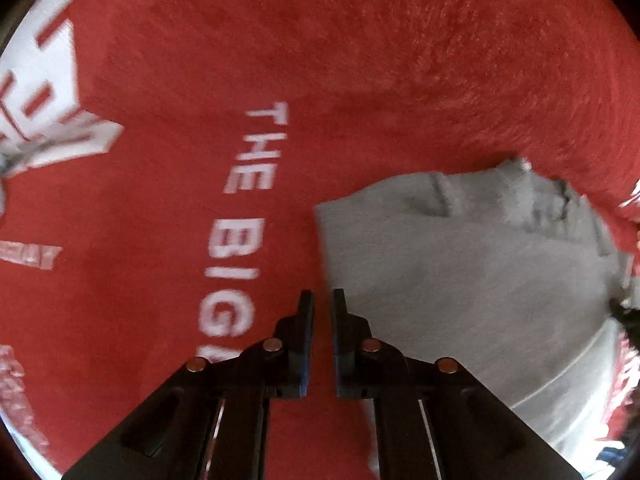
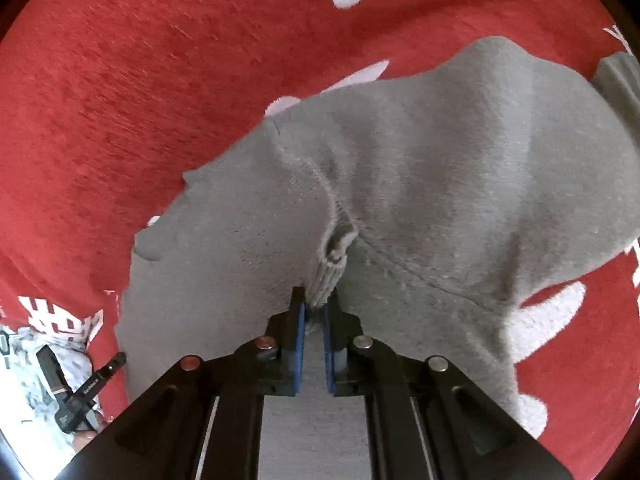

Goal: Fold small clothes

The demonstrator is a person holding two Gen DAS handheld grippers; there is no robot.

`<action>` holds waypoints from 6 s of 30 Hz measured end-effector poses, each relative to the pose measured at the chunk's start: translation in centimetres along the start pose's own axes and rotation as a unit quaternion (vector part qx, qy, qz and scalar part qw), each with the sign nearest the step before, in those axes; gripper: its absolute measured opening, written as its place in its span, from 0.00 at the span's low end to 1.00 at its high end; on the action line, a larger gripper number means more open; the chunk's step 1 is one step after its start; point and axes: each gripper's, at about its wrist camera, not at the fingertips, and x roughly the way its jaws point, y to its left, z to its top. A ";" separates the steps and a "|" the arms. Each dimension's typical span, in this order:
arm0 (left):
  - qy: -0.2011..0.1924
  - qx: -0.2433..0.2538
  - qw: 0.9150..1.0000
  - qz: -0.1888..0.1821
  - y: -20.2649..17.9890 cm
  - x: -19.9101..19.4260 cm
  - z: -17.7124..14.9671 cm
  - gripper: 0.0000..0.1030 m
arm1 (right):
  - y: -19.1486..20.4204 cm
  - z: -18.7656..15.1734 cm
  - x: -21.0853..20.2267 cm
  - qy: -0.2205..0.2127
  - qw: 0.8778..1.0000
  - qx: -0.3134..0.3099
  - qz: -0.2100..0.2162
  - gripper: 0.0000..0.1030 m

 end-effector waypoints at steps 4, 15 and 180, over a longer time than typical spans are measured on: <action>-0.014 0.009 1.000 -0.006 -0.1 -3.2 -1.8 0.10 | 0.4 -0.7 -1.6 0.006 0.999 -0.020 -0.026 0.17; 0.005 0.035 0.999 -0.016 -5.9 -3.0 -4.7 0.10 | 3.6 -1.1 -1.6 0.014 0.999 -0.042 0.010 0.51; -0.044 -0.116 0.967 -0.223 -10.4 -8.9 1.8 0.07 | -6.5 0.9 -1.7 0.017 0.971 0.148 0.186 0.26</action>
